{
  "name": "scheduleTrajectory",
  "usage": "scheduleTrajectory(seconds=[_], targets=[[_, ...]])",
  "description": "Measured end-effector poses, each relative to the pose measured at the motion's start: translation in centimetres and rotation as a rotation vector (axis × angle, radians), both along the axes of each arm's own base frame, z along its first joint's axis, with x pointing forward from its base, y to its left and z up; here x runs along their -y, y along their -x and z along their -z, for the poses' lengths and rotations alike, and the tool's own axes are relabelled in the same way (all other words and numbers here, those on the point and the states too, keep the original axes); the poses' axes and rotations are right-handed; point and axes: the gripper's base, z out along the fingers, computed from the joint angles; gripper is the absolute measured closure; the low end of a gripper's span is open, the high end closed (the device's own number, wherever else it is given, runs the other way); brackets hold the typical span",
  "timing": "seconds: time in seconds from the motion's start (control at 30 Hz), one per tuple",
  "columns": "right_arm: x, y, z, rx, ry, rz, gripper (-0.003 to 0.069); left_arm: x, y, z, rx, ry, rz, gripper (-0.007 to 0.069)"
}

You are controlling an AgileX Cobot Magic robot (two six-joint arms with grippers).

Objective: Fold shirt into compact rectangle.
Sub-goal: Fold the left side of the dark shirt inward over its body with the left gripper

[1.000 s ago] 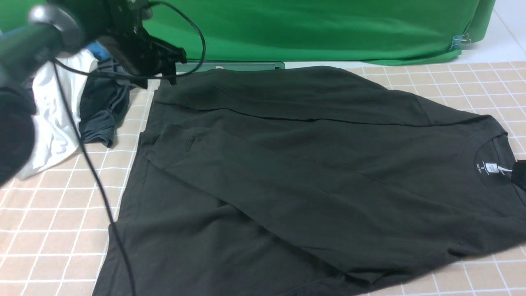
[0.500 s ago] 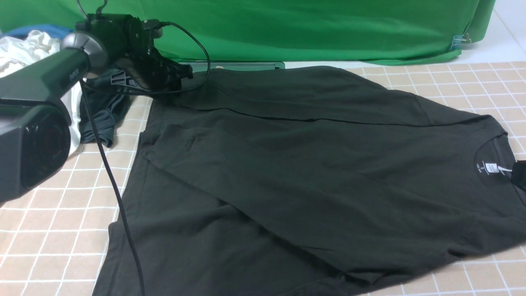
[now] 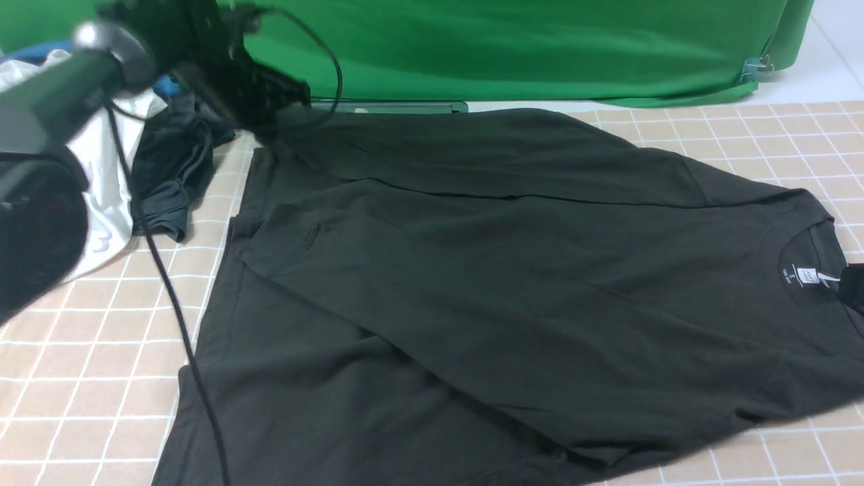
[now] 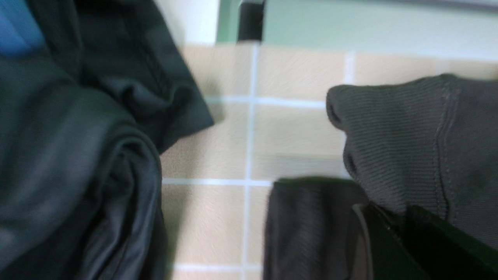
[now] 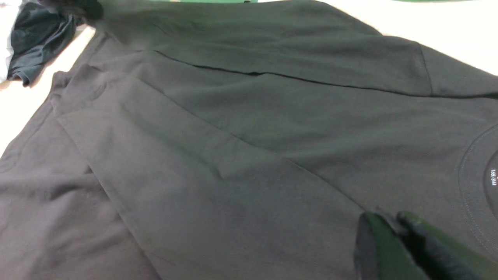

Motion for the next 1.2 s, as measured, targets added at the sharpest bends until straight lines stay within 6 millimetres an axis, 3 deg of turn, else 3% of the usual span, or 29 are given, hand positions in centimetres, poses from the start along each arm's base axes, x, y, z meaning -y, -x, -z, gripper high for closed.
scheduleTrajectory(seconds=[0.37,0.53,0.7,0.9,1.2], targets=[[0.0,0.0,0.0,0.000,-0.001,0.000,0.0562,1.0,5.4,-9.6,-0.085,0.112,0.108,0.0588],[0.0,0.0,0.0,-0.001,-0.004,0.000,0.0552,0.8,8.1,-12.2,-0.111,0.109,0.117,0.0588],[0.0,0.0,0.0,-0.001,-0.004,0.000,0.0544,0.8,11.9,-12.2,-0.186,0.095,0.104,0.0588],[0.0,0.0,0.0,0.001,0.002,-0.003,0.0533,1.3,16.7,-9.4,-0.316,0.039,0.086,0.0588],[0.0,0.0,0.0,0.001,0.002,-0.003,0.0515,0.6,20.2,-5.5,-0.385,-0.010,0.025,0.0588]])
